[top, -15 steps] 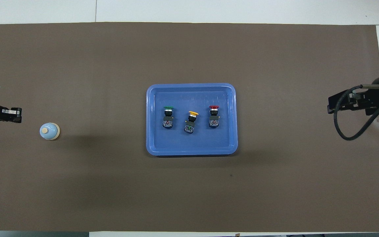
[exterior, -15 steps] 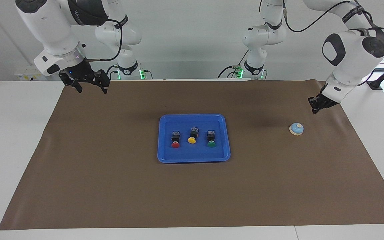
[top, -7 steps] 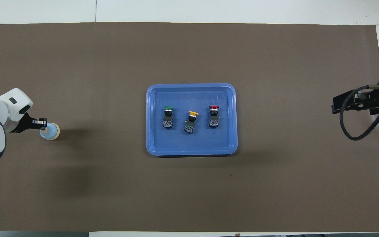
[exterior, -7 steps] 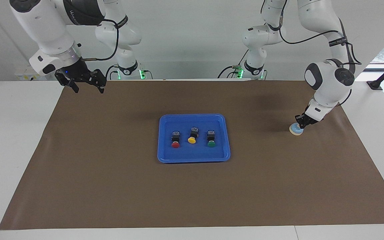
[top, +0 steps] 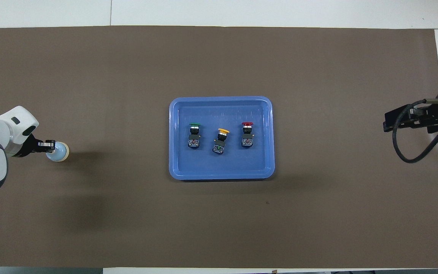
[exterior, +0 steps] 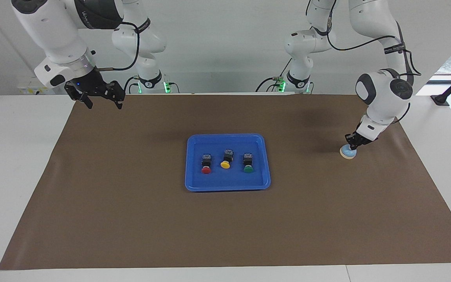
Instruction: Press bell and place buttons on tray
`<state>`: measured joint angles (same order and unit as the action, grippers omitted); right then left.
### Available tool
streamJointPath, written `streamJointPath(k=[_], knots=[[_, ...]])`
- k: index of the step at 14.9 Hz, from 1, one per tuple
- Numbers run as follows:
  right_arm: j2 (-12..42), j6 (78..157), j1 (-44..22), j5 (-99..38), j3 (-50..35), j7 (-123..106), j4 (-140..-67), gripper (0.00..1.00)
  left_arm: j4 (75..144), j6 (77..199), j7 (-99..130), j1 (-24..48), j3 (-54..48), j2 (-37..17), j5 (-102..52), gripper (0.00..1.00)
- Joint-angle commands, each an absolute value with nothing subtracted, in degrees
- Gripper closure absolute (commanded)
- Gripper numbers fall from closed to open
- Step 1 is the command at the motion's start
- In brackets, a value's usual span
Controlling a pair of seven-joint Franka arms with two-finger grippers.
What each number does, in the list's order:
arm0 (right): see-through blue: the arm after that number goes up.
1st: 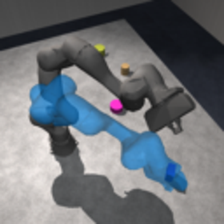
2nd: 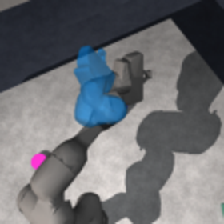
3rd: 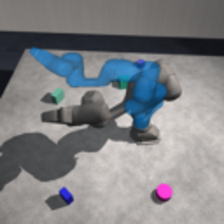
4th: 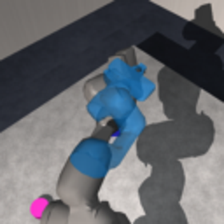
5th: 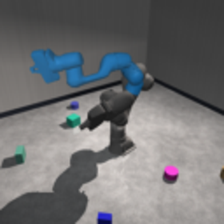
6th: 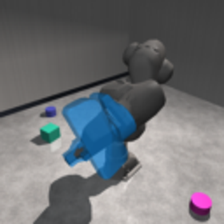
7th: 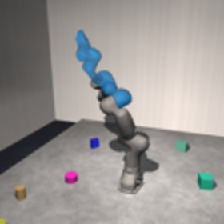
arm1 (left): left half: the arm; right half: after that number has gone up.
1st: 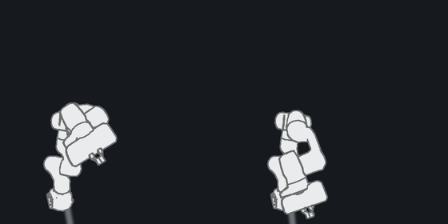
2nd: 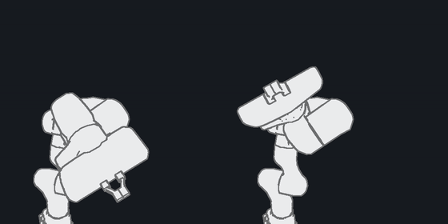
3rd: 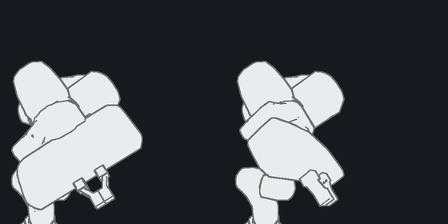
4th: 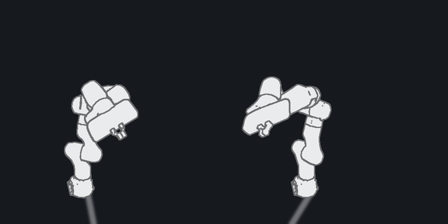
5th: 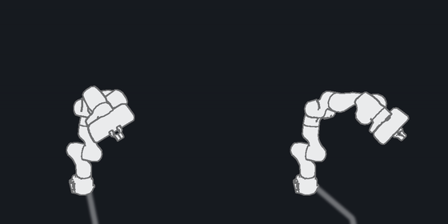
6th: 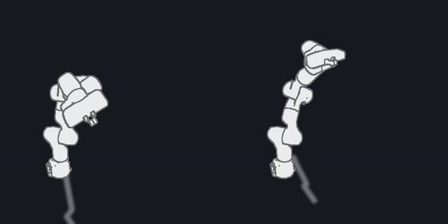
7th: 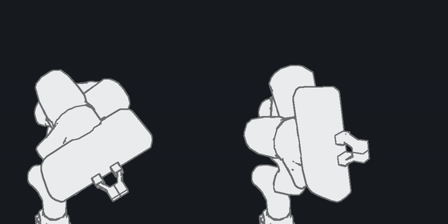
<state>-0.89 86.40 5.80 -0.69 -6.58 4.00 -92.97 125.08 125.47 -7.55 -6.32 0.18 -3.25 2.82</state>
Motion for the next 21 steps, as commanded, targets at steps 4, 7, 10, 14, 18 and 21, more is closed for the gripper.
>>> streamJointPath(k=[4, 7, 10, 14, 18, 21], knots=[[-2.37, 86.57, 6.59, -1.41, -7.12, 2.90, -94.66, 0.00, 106.26, 98.02, -6.77, -1.50, -0.26, 2.26, 3.08, 0.00], [-2.37, 86.57, 6.59, -1.41, -7.12, 2.90, -94.66, 0.00, 101.19, 89.85, -6.24, 1.65, 0.08, 2.99, 3.08, 0.00], [-2.37, 86.57, 6.59, -1.41, -7.12, 2.90, -94.66, 0.00, 96.34, 87.27, -6.24, 2.55, 0.52, 0.18, 2.21, 0.00], [-2.37, 86.57, 6.59, -1.41, -7.03, 2.90, -94.66, 0.00, 94.05, 87.45, -6.24, 2.64, 1.31, -2.19, 0.53, 0.00], [-2.37, 86.57, 6.59, -1.41, -7.12, 2.90, -94.66, 0.00, 92.90, 87.10, -6.15, 5.01, 2.82, -2.81, 0.53, 0.00], [-2.37, 86.57, 6.59, -1.41, -7.03, 2.90, -94.66, 0.00, 92.81, 87.36, -6.06, 5.01, 2.46, -2.81, 0.44, 0.00]])
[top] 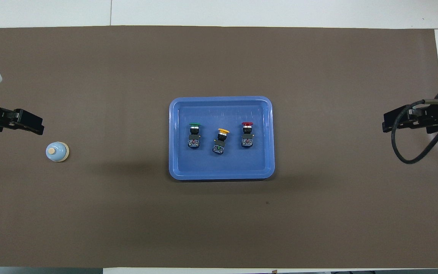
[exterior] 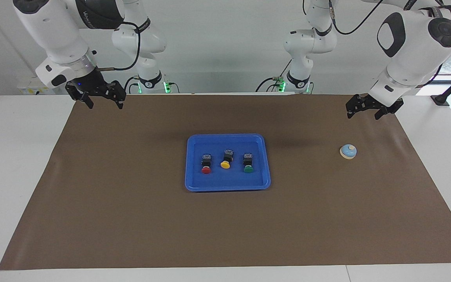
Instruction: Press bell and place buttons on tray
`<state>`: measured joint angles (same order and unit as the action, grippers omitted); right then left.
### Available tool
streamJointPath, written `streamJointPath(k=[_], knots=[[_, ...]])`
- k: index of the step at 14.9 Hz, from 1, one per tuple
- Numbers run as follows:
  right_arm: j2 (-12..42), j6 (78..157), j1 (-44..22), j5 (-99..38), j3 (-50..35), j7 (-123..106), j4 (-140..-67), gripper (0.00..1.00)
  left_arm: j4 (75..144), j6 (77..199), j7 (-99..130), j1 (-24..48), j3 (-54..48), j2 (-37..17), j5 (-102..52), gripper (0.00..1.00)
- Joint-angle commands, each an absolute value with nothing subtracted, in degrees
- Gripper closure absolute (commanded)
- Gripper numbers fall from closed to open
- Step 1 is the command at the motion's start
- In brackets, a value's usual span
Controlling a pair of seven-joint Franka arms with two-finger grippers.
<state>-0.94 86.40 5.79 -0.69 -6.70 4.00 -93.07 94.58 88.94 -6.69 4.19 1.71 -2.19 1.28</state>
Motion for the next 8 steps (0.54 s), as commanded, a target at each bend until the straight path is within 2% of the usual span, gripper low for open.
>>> streamJointPath(k=[1, 8], knots=[[-2.37, 86.57, 6.59, -1.41, -7.12, 2.90, -94.66, 0.00, 92.64, 87.54, -6.06, 5.01, 2.46, -2.81, 0.27, 0.00], [-2.37, 86.57, 6.59, -1.41, -7.12, 2.90, -94.66, 0.00, 91.14, 87.36, -6.06, 5.10, 2.55, -2.90, -0.26, 0.00]])
